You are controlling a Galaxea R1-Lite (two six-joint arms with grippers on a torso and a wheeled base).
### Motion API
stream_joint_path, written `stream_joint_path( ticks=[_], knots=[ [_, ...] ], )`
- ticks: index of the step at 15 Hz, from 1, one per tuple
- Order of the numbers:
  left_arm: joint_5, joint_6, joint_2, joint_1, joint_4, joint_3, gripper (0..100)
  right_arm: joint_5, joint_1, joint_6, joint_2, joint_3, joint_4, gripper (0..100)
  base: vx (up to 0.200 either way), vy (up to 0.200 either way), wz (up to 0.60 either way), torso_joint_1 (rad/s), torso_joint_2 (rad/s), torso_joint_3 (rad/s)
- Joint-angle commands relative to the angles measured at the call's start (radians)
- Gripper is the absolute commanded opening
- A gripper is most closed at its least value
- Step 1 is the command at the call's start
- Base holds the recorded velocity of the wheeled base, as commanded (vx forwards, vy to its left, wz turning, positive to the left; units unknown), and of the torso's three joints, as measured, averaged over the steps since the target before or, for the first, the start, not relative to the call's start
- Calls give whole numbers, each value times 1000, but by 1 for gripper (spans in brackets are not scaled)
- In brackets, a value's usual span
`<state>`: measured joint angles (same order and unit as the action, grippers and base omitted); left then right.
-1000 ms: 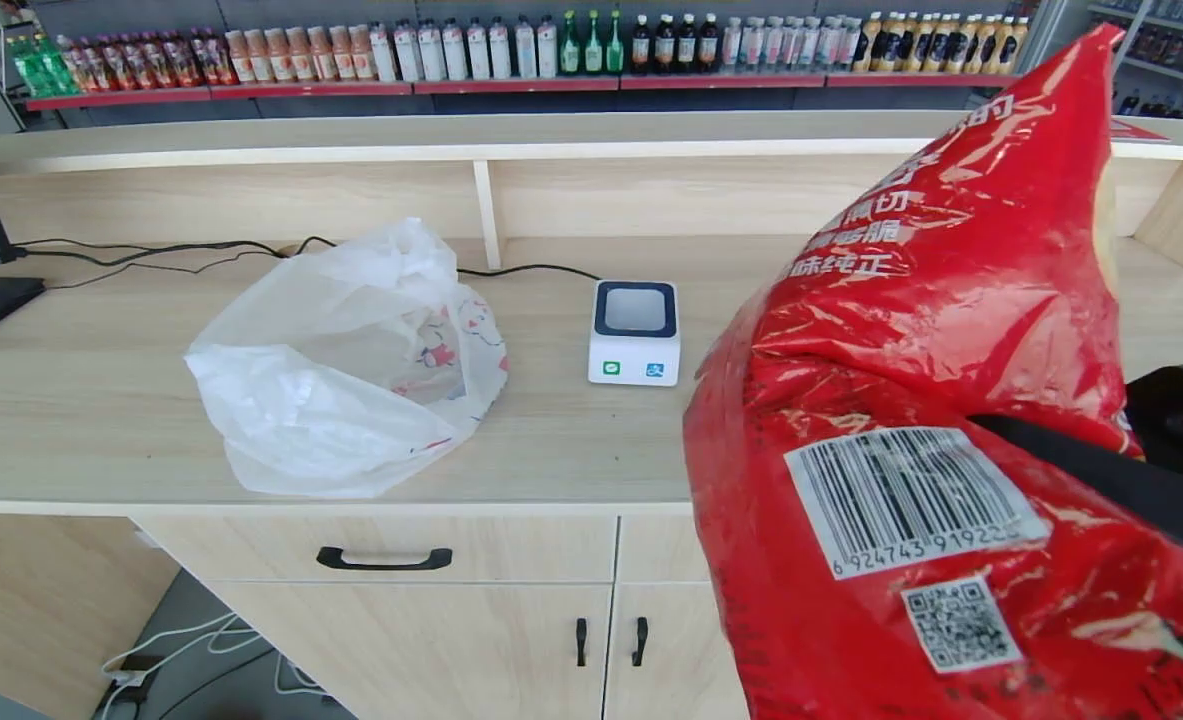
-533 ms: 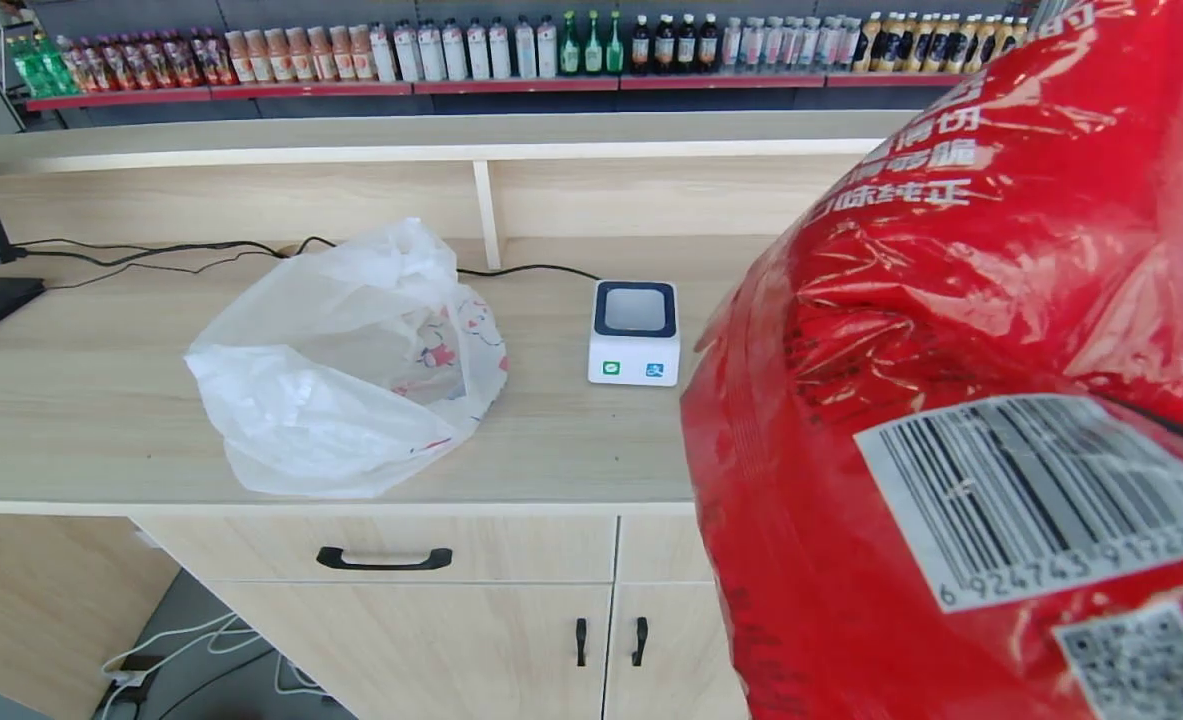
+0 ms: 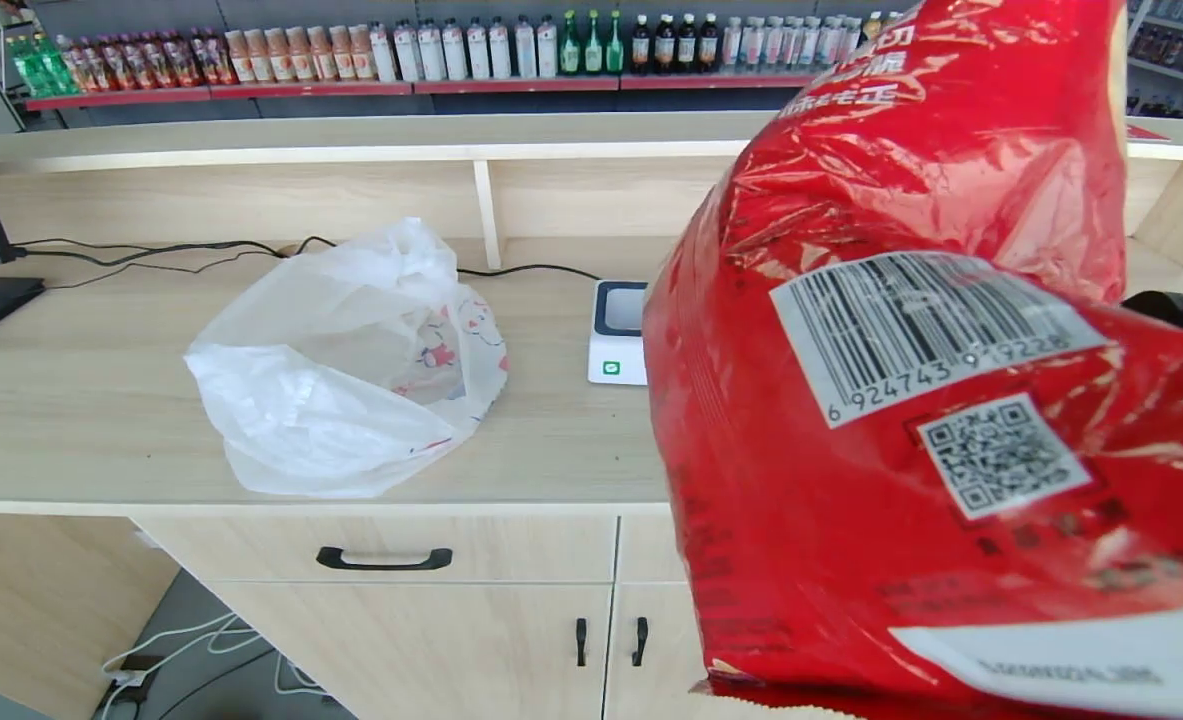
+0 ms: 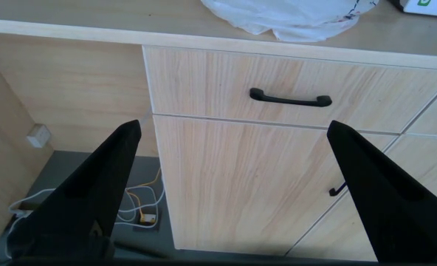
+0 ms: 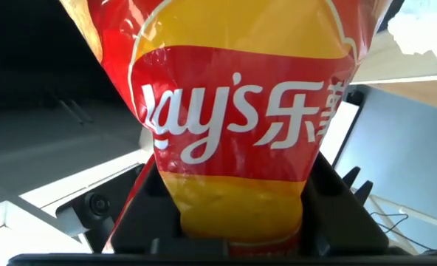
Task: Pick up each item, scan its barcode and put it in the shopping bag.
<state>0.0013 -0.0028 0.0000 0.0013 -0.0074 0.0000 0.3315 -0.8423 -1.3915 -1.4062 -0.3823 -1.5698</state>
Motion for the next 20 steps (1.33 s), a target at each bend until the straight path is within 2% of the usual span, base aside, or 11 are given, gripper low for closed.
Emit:
stream_joint_path(
  ticks=[1, 7, 14, 18, 20],
  knots=[
    [0, 0, 0, 0, 0, 0, 100, 0, 2, 0, -16, -15, -1, 0, 0, 0, 0, 0, 0, 0],
    [0, 0, 0, 0, 0, 0, 100, -55, 2, 2, -27, -20, -1, 0, 0, 0, 0, 0, 0, 0],
    [0, 0, 0, 0, 0, 0, 100, -57, 14, 8, -23, -15, -1, 0, 0, 0, 0, 0, 0, 0],
    [0, 0, 0, 0, 0, 0, 100, -57, 29, 184, -62, -18, -1, 0, 0, 0, 0, 0, 0, 0],
    [0, 0, 0, 0, 0, 0, 100, -58, 34, 313, -96, -33, -1, 0, 0, 0, 0, 0, 0, 0]
  ],
)
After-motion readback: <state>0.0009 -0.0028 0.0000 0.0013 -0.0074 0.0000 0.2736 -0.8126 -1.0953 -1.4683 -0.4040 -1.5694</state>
